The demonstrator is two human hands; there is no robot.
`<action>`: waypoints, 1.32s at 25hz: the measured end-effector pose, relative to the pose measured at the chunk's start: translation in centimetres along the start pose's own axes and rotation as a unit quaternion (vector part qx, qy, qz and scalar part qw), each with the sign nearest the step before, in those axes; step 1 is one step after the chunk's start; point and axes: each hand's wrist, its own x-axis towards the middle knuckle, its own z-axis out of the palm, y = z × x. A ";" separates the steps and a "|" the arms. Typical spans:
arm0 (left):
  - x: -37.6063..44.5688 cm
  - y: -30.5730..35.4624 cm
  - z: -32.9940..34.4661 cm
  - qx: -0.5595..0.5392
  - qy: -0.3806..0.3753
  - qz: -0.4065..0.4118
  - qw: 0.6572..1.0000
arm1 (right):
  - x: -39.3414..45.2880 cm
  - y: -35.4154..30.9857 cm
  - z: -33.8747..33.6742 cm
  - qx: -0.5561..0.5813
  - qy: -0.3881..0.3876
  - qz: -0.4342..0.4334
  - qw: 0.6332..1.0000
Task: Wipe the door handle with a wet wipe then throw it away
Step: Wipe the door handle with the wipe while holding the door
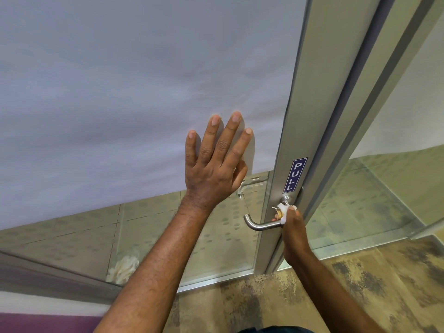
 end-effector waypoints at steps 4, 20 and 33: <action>-0.1 0.0 0.1 0.000 -0.001 -0.001 1.000 | -1.7 2.6 0.7 -0.207 0.050 -0.188 0.959; -0.3 0.4 0.3 0.008 -0.004 -0.006 1.000 | 2.7 3.5 -6.2 -0.526 -0.039 -0.523 0.670; -0.5 0.4 0.5 0.034 -0.007 -0.013 0.999 | 1.0 4.2 -3.5 -0.548 -0.026 -0.563 0.619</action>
